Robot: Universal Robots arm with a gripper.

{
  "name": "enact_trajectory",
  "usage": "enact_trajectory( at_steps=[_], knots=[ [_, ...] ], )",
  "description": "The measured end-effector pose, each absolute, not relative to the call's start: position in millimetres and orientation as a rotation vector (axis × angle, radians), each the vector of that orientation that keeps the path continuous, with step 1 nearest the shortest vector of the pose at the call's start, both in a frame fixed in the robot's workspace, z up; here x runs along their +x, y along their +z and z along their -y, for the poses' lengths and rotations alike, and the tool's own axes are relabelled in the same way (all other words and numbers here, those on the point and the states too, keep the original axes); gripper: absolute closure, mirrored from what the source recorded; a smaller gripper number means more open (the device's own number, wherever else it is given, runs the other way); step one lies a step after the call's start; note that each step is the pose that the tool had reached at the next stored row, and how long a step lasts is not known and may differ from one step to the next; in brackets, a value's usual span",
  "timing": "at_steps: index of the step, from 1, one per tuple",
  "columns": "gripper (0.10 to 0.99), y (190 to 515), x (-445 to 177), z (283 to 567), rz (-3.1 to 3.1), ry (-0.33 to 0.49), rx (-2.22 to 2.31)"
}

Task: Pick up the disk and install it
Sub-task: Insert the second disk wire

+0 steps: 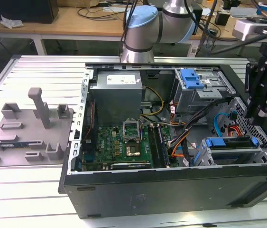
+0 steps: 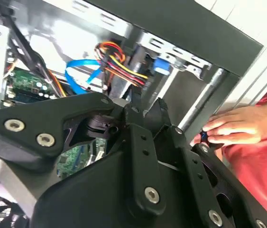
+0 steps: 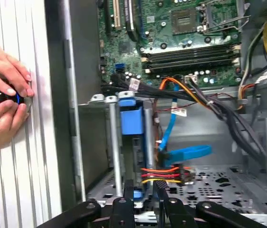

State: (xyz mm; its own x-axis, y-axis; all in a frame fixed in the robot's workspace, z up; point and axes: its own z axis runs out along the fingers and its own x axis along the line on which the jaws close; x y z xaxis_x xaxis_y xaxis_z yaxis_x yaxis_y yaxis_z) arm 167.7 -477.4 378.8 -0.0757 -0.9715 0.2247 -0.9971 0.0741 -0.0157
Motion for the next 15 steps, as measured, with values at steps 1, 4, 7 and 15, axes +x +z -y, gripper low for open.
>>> enact_trajectory(
  at_steps=[1, 4, 7, 15],
  knots=[
    [0.784, 378.2, 167.7, 469.2, 2.177, 0.256, 2.018],
    [0.784, 377.5, 165.5, 456.0, 2.167, 0.268, 2.009],
    [0.784, 376.3, 158.0, 455.1, 2.149, 0.256, 1.998],
    [0.784, 369.9, 154.5, 454.9, 2.11, 0.24, 1.971]
  ],
)
